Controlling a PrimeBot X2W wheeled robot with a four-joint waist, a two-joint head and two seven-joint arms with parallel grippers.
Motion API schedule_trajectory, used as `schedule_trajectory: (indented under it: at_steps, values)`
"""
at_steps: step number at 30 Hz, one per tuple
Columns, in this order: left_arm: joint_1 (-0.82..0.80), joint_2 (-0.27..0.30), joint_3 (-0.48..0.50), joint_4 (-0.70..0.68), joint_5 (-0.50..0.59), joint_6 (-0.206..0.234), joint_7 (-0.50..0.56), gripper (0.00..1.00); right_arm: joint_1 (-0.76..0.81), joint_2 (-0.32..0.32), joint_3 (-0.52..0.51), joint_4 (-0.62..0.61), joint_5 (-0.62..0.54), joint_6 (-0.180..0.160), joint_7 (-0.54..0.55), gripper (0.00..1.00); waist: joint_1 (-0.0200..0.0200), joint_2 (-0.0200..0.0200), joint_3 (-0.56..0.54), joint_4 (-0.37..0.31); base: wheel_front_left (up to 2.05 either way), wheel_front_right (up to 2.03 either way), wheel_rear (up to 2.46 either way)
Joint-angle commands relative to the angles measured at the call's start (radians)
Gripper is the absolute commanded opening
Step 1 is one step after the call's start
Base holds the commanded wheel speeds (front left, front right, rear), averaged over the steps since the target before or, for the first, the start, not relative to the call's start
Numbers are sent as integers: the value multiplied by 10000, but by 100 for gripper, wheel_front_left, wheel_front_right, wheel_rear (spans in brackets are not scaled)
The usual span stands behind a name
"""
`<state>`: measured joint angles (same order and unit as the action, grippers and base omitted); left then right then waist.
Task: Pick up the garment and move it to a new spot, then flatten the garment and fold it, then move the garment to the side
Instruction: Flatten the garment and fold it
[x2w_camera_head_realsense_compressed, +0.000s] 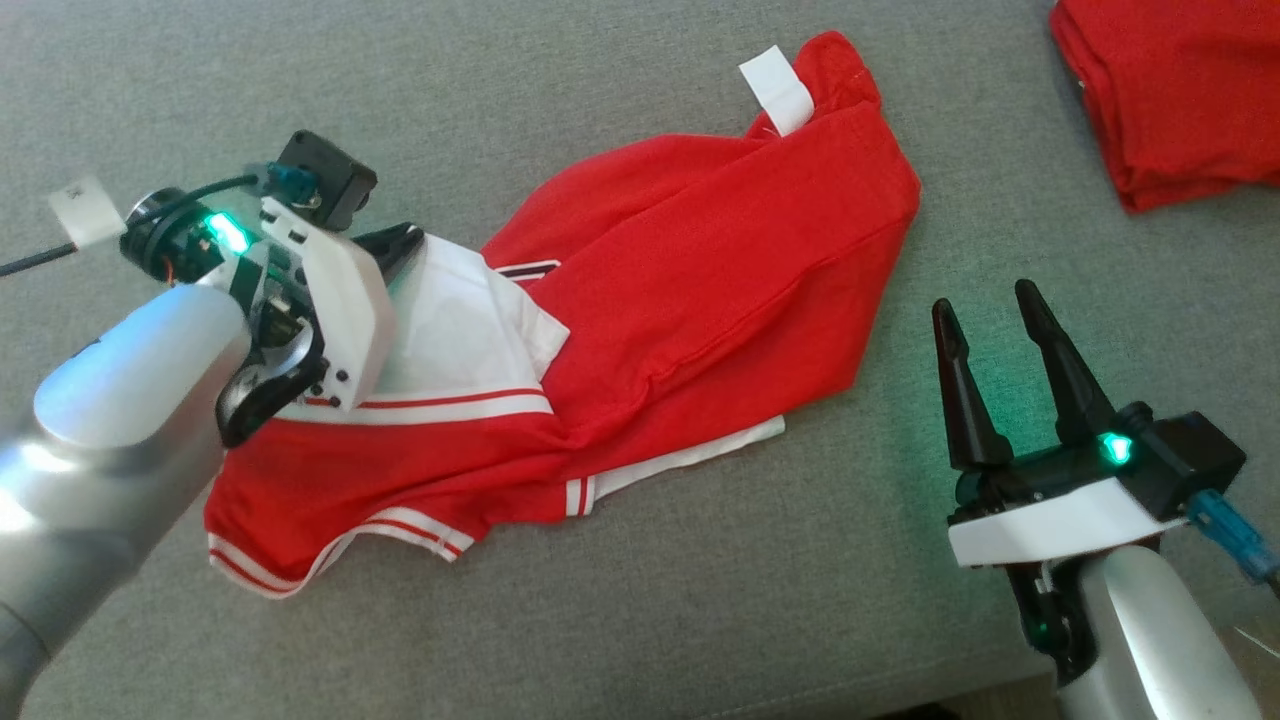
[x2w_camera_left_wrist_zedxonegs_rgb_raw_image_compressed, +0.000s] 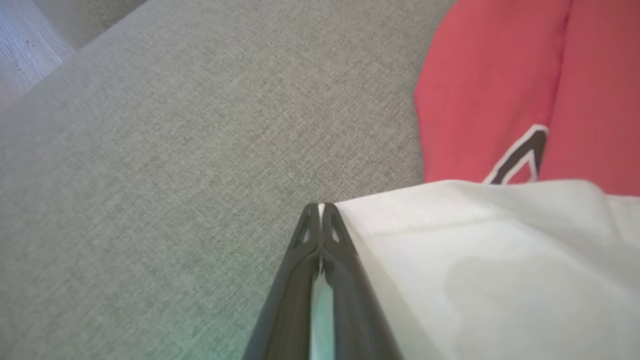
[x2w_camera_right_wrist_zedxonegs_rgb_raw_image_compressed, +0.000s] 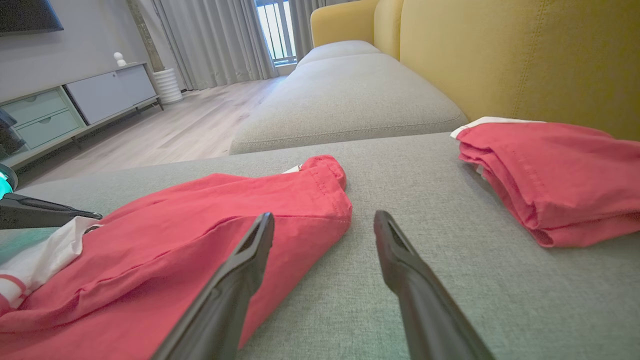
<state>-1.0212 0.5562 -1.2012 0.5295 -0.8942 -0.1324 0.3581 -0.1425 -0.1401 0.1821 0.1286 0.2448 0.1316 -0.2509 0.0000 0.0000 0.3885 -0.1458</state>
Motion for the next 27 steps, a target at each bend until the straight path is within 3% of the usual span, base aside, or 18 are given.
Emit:
schedule_trajectory:
  at_steps: [1,10,18,27]
  values:
    - [-287,514,84,-108,-45,18,-93,0,-119,-31,119,-308,-22,-9,-109,100,0,0,-40,11,0,0,0]
    - [-501,1032,118,-220,715,175,-2564,0,125,-88,-6,-89,16,-9,-109,100,0,0,-660,318,0,0,0]
    - [-28,1950,596,-1196,1272,1445,-4370,0,-292,-727,180,1202,1434,-9,-109,100,0,0,-1124,1026,0,0,0]
    - [409,2859,824,-2513,1314,2408,-4540,0,-2006,-2284,1317,2741,3911,-9,449,100,0,0,-1022,1770,0,0,0]
